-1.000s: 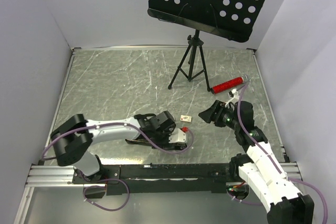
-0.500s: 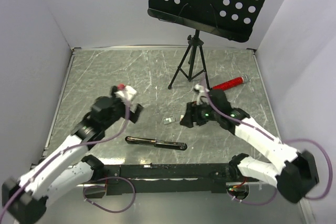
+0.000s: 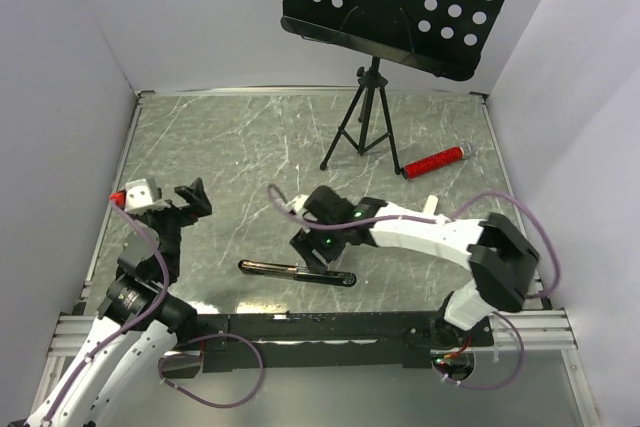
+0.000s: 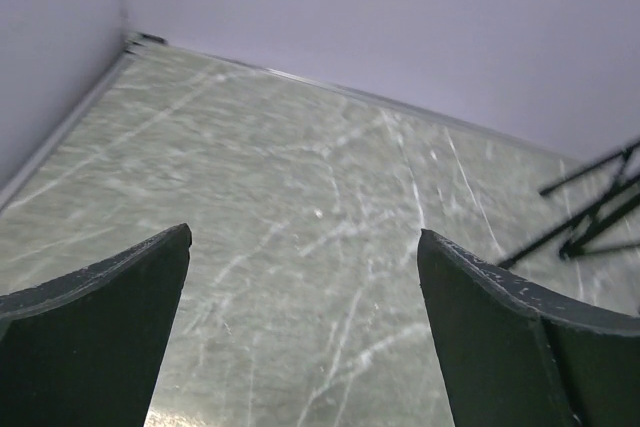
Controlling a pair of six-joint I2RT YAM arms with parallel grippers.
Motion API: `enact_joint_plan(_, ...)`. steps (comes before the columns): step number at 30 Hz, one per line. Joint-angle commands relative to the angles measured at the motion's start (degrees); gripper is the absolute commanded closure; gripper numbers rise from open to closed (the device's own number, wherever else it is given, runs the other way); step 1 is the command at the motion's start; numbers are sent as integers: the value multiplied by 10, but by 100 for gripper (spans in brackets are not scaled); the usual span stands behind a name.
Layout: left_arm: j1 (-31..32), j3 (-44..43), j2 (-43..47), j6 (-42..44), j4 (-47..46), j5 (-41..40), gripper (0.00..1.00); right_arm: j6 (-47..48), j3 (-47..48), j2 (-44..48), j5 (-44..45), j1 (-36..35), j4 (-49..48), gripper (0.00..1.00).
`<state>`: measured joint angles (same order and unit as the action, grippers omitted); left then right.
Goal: Load the staples into the stapler
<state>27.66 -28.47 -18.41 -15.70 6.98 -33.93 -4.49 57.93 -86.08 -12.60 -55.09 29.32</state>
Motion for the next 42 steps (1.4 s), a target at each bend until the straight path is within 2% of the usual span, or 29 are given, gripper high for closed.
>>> enact_joint_plan(1, -2, 20, 21, -5, -21, -85, 1, 40, 51, -59, 54, -46, 35, 26)
enact_joint_plan(8, -3, 18, -3, 23, -29, -87, 1, 40, 88, -127, 85, -82, 46, 37)
enact_joint_plan(13, -4, 18, 0, 23, -26, -91, 1, 38, 96, -153, 104, -89, 42, 58)
enact_joint_plan(14, -3, 18, 0, 24, -26, -93, 1, 36, 97, -154, 109, -88, 40, 66)
enact_joint_plan(16, -3, 20, 0, 25, -26, -96, 1, 30, 100, -158, 124, -89, 36, 70)
enact_joint_plan(18, -4, 19, -5, 25, -24, -98, 0, 19, 110, -165, 142, -89, 31, 79)
enact_joint_plan(21, -3, 16, -14, 19, -21, -103, 1, -38, 142, -184, 192, -87, 37, 88)
enact_joint_plan(26, -5, 7, -25, 16, -14, -102, 1, -132, 198, -236, 260, -86, 62, 91)
enact_joint_plan(36, -6, 17, -14, 11, -18, -130, 1, -263, 358, -333, 268, -54, 146, 89)
enact_joint_plan(42, -6, 6, -8, -10, -1, -130, 1, -314, 382, -352, 292, -45, 157, 87)
